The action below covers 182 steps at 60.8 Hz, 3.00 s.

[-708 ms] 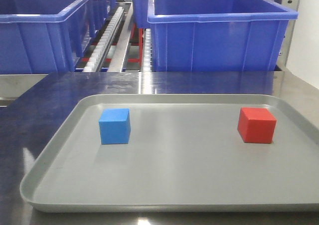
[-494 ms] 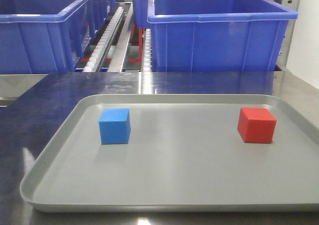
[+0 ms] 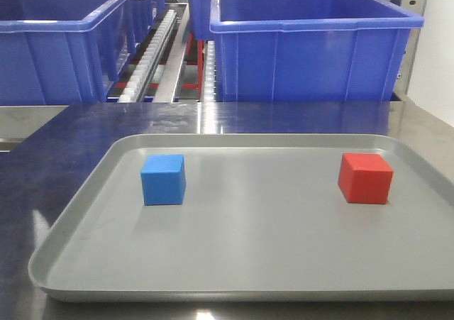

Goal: Sort and place red and blue blocks on shelf

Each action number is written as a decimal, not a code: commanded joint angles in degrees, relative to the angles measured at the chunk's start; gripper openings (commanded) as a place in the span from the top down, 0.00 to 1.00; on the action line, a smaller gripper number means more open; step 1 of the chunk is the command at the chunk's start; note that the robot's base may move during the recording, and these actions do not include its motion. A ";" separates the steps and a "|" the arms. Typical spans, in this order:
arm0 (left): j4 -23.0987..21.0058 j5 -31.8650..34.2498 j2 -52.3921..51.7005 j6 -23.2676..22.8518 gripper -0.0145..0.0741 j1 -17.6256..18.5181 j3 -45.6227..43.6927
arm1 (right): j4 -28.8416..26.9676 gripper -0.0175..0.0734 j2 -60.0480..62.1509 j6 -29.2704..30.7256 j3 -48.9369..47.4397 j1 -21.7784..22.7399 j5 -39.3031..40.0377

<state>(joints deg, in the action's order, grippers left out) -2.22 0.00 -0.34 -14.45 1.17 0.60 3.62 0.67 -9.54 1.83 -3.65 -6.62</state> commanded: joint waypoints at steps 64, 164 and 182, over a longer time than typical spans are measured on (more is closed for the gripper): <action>-0.06 4.69 -0.79 0.11 0.67 0.22 1.27 | 0.32 0.74 1.08 0.06 -1.40 0.09 9.28; -0.06 4.69 -0.79 0.11 0.67 0.22 1.27 | -7.92 0.74 -55.33 0.01 -45.04 -4.63 -24.53; -0.06 4.69 -0.79 0.11 0.67 0.22 1.27 | -8.11 0.74 -57.44 0.01 -47.18 -4.63 -25.84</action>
<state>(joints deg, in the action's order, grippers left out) -2.22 0.00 -0.34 -14.45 1.17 0.60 -4.27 -56.82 -9.54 -43.24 -8.24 -35.00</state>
